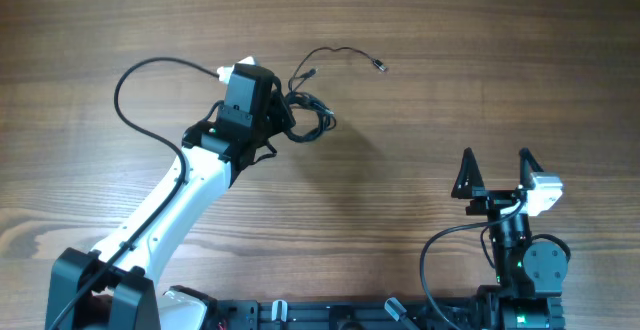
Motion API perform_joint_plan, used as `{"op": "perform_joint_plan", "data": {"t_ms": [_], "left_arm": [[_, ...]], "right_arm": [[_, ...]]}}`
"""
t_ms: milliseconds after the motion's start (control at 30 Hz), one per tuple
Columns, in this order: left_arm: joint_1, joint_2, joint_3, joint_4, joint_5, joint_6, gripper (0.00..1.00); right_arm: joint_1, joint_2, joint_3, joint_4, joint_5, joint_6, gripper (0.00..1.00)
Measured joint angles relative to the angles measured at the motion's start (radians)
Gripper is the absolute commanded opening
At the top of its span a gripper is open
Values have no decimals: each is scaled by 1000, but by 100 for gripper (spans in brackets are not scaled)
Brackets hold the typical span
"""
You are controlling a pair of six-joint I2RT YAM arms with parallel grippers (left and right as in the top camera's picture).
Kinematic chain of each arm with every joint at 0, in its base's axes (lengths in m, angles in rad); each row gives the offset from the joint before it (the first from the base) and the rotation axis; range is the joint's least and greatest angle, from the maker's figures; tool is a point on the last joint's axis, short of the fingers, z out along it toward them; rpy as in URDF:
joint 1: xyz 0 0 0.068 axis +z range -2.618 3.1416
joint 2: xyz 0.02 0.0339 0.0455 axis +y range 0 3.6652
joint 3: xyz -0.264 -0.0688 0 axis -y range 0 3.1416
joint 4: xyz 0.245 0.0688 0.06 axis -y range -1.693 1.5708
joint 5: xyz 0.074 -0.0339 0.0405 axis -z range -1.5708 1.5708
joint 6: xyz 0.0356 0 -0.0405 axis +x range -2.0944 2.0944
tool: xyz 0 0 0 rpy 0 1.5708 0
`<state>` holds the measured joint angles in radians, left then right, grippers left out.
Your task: Untangle cables
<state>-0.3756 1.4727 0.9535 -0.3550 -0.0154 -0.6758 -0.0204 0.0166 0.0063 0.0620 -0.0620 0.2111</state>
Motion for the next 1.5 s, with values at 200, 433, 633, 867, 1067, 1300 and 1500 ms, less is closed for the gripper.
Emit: {"op": "perform_joint_plan", "data": {"t_ms": [200, 433, 633, 867, 1067, 1300, 1500], "left_arm": [[-21, 3, 2, -206, 28, -374, 100], [-118, 79, 2, -226, 50, -513, 53], [-127, 208, 2, -211, 0, -677, 41], [-121, 290, 2, -131, -64, -541, 4], [-16, 44, 10, -135, 12, 32, 4], [54, -269, 31, -205, 310, 584, 4], [54, -268, 31, -241, 385, 645, 4]], "right_arm": [[0, 7, 0, -48, -71, 426, 100], [0, 92, 0, -47, -145, 687, 100], [0, 275, 0, -32, -304, 653, 100], [0, 474, 92, -97, -357, 452, 100], [0, 787, 444, -143, -530, 370, 100], [72, 1146, 461, 449, -997, 503, 77], [268, 1257, 460, 547, -1063, 465, 68]]}}
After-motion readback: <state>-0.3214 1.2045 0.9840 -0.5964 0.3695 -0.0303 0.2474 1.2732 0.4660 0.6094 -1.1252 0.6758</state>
